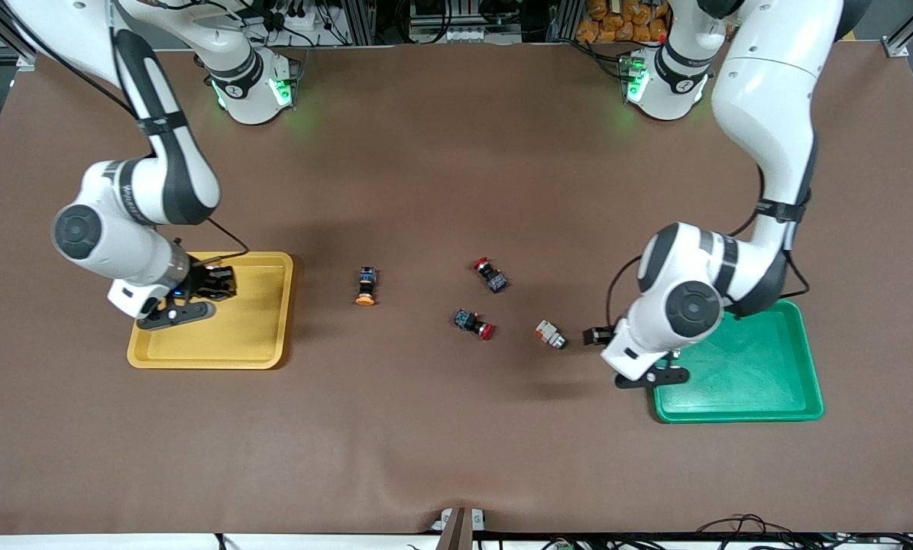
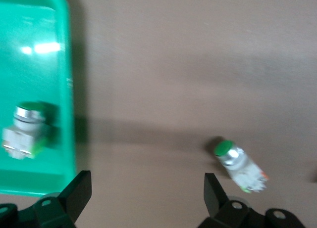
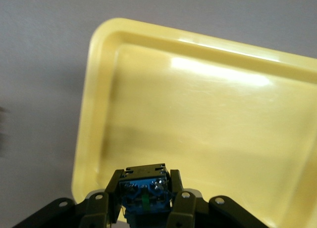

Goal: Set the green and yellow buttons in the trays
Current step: 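Move the blue button over the yellow tray while the left gripper grasps green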

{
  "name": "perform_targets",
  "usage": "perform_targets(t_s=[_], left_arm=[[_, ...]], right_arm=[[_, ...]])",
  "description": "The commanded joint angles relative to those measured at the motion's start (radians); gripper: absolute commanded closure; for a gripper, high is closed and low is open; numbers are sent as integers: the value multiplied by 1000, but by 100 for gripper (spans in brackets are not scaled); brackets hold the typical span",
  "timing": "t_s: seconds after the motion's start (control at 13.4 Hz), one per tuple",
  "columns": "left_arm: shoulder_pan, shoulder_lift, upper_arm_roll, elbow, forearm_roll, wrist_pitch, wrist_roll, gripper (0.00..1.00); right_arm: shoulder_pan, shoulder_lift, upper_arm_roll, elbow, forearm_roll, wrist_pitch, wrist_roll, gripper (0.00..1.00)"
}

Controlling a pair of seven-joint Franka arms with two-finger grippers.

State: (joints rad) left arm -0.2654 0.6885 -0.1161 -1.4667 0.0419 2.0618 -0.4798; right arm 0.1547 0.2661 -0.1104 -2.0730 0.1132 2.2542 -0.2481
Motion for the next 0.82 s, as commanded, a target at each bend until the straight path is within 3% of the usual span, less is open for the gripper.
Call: perform_targets(t_s=[0.0, 0.22, 0.37, 0.74], left_arm=[[-31, 45, 3, 25, -37, 37, -71, 0], [-58, 89, 3, 25, -54, 144, -179, 0], [-78, 100, 4, 28, -66, 207, -238, 0], [-110, 134, 4, 78, -66, 222, -361, 0]], right_arm=[[-40, -22, -5, 22, 4, -79, -47, 100], [-47, -16, -78, 37, -102, -111, -33, 100], [-49, 16, -97, 56, -113, -93, -36, 100], [-49, 99, -104, 65, -113, 1, -39, 100]])
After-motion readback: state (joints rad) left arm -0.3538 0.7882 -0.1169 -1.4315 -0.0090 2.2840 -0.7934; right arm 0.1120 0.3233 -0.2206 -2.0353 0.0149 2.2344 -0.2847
